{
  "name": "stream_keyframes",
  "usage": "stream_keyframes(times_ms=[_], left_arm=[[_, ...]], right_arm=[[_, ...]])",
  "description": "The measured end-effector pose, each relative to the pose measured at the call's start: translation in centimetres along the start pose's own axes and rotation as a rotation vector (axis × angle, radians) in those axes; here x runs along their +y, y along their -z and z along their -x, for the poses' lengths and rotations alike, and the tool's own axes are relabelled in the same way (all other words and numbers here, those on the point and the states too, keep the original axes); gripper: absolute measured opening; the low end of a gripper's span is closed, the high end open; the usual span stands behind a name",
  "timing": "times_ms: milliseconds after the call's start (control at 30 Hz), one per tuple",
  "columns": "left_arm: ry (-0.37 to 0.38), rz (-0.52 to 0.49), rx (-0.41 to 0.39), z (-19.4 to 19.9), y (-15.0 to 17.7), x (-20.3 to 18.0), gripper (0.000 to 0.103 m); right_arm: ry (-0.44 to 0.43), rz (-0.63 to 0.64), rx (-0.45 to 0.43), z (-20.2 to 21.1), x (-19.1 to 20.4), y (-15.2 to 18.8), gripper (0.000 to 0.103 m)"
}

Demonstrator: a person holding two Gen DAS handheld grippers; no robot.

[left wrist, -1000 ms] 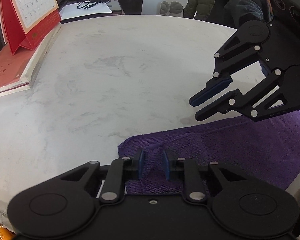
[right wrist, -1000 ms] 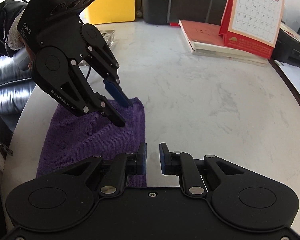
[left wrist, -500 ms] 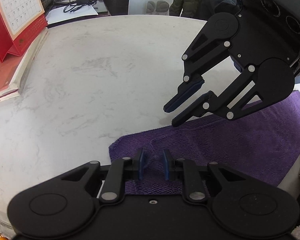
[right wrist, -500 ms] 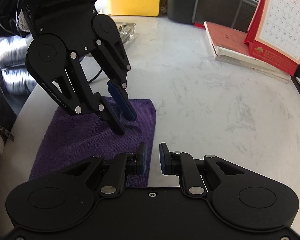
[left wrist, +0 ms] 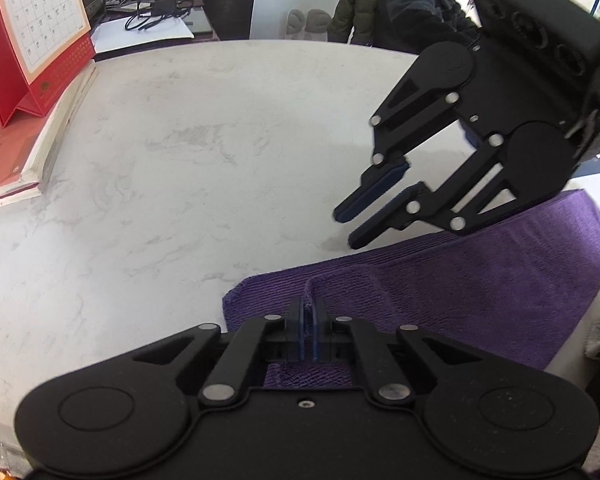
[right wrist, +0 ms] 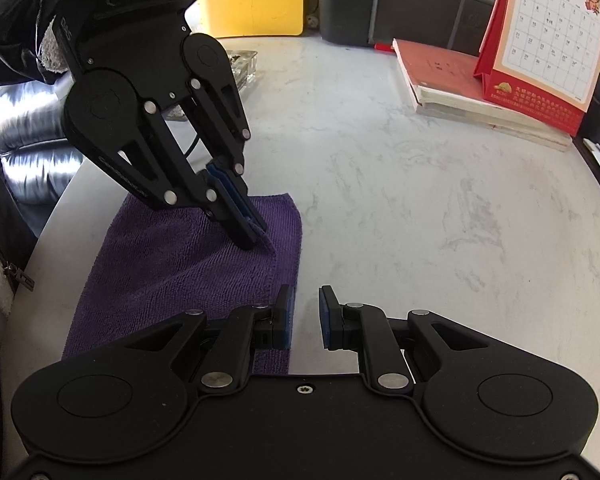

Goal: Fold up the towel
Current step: 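Grasp the end of the purple towel with the left gripper, then lift and fold the towel end over with the left gripper while the right gripper pins the towel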

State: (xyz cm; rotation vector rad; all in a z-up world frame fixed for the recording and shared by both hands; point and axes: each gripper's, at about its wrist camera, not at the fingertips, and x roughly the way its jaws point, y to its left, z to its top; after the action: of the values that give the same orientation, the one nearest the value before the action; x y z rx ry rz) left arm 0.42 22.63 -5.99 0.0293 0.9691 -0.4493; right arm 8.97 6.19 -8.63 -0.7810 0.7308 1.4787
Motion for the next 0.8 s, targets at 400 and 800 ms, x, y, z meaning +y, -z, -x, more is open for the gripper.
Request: stream_keyframes(times_ms=[400, 800], left_arm=[[0.012, 0.011, -0.073, 3.2, -0.7, -0.6, 0.004], [0.005, 0.024, -0.118, 4.3, -1.2, 0.1, 0.004]], right_arm=[[-0.095, 0.11, 0.001, -0.5, 0.4, -0.7, 0.013], [-0.213, 0.211, 0.089, -2.1, 0.8, -0.4, 0.013]])
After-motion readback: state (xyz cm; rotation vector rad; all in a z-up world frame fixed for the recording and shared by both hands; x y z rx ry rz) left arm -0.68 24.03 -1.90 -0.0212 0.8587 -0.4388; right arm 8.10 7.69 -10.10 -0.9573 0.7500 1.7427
